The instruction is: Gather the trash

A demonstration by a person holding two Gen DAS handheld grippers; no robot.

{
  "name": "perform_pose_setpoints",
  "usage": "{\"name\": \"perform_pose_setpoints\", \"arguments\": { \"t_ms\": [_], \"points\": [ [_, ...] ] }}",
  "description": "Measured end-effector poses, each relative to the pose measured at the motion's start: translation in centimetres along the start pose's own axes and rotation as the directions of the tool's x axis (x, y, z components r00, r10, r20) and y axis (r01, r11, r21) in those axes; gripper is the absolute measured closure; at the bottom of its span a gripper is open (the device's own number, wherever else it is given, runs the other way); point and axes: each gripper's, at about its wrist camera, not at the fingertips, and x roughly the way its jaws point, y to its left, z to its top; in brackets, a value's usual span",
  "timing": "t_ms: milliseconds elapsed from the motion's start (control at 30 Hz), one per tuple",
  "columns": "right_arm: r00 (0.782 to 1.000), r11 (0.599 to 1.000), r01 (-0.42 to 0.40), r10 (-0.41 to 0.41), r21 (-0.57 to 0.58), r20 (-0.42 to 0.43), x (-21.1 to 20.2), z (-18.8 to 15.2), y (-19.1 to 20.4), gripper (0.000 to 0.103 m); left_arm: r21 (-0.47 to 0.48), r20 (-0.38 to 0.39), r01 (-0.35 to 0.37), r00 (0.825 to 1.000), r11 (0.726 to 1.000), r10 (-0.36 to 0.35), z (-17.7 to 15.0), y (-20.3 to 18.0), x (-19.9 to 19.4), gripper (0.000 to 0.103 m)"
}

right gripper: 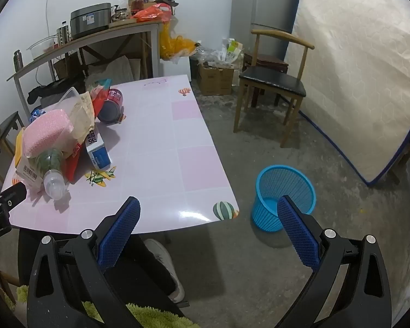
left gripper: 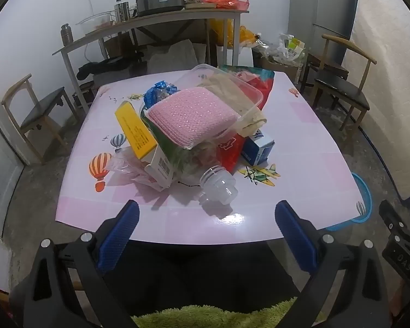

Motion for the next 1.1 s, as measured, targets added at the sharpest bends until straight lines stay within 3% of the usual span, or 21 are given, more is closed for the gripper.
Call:
{"name": "perform_pose_setpoints", "arguments": {
  "t_ms": [1100],
  "points": [
    [1.0,1.0,0.002,-0.002,-0.001,0.011,0.3,0.0,0.1,0.007,-0.01,-0.011,-0.01,1.0,1.0,0.01,0.0,0.5,0.1,0.006]
  ]
}}
